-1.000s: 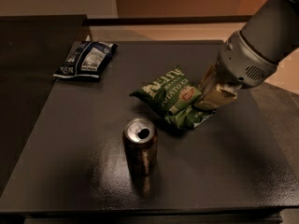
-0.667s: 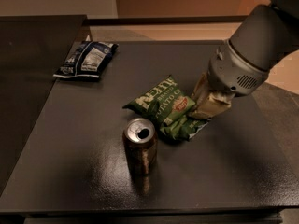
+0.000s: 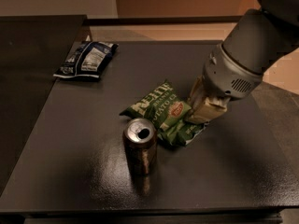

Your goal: Move green jalapeno chip bag near orange can

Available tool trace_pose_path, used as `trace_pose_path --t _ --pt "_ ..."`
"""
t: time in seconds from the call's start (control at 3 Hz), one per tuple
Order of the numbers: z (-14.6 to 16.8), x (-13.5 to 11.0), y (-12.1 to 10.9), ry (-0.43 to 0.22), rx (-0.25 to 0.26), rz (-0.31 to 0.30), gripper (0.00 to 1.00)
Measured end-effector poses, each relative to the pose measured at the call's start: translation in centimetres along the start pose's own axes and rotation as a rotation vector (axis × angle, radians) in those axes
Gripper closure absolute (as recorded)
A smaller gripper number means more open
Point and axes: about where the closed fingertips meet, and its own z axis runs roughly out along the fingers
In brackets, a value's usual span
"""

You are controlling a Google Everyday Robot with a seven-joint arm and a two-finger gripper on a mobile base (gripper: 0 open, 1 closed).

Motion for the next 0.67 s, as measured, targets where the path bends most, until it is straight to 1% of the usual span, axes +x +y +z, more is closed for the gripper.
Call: trace_pose_path --t 0.33,0.67 --pt "0.06 -0.14 -0.05 -0.001 0.003 -0.002 0.12" --pt "0.12 -0.25 -0.10 -0.001 0.005 -0.004 0.00"
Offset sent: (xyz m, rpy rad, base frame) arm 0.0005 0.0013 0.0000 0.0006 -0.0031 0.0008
